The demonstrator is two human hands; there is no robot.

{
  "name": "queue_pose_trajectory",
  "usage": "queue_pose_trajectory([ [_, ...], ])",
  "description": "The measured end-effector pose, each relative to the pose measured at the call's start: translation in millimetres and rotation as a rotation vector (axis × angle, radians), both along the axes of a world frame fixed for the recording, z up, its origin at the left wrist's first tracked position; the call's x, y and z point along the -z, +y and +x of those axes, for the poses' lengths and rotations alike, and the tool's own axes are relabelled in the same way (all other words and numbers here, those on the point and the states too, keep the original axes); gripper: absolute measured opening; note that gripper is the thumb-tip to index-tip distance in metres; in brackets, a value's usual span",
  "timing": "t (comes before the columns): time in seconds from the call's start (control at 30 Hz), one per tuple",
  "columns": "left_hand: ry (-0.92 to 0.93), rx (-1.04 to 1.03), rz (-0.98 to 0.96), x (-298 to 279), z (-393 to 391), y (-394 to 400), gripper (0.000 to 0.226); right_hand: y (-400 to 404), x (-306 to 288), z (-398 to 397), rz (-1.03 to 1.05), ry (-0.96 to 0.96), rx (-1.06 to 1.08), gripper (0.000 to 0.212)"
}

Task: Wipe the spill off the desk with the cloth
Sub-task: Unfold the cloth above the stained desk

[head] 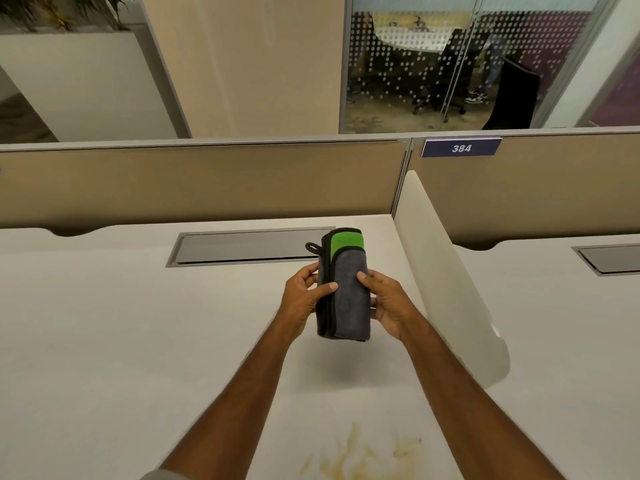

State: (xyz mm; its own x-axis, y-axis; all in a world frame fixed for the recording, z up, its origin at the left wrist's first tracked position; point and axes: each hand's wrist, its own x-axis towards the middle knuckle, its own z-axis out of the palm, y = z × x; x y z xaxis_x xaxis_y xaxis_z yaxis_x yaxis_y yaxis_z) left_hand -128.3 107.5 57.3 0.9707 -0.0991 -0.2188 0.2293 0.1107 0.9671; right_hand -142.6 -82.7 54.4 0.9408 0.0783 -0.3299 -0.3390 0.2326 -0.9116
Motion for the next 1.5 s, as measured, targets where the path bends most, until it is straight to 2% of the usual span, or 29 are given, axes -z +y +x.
queue_pose_trajectory([
  [0.07,-0.010,0.003,0.031,-6,-23,15,0.055,8,-4,-25,0.010,0.003,-0.009,0.074],
  [0.2,0.011,0.049,0.000,-16,-76,45,0.048,29,-13,-79,0.006,0.001,0.036,0.035],
  [0.27,0.014,0.101,0.021,-21,-102,57,0.036,42,-18,-102,-0.024,-0.004,0.054,0.027],
  [0.37,0.037,0.175,0.064,-23,-135,77,0.023,59,-24,-134,-0.055,-0.010,0.066,0.028],
  [0.5,0.060,0.236,0.067,-25,-168,97,0.020,76,-27,-172,-0.058,-0.007,0.073,0.029],
  [0.63,-0.016,0.186,0.081,-32,-191,106,0.026,87,-27,-201,-0.036,-0.008,0.096,0.028],
  [0.8,-0.119,0.127,0.127,-42,-208,102,0.018,106,-27,-227,-0.061,-0.008,0.218,0.042],
  [0.93,-0.192,0.089,0.177,-45,-214,97,0.018,122,-29,-243,-0.056,-0.034,0.312,0.035],
  [1.03,-0.244,0.062,0.276,-47,-217,91,0.016,129,-37,-253,0.070,-0.021,0.286,0.047],
  [1.1,-0.301,0.048,0.366,-50,-219,84,0.025,130,-40,-257,0.196,-0.034,0.220,0.057],
  [1.2,-0.390,0.052,0.429,-56,-223,76,0.028,130,-42,-260,0.288,-0.046,0.184,0.049],
  [1.33,-0.474,0.069,0.495,-67,-220,74,0.023,121,-37,-260,0.227,-0.061,0.190,0.039],
  [1.5,-0.374,0.027,0.446,-76,-205,96,0.024,88,-31,-261,0.267,-0.023,0.228,0.035],
])
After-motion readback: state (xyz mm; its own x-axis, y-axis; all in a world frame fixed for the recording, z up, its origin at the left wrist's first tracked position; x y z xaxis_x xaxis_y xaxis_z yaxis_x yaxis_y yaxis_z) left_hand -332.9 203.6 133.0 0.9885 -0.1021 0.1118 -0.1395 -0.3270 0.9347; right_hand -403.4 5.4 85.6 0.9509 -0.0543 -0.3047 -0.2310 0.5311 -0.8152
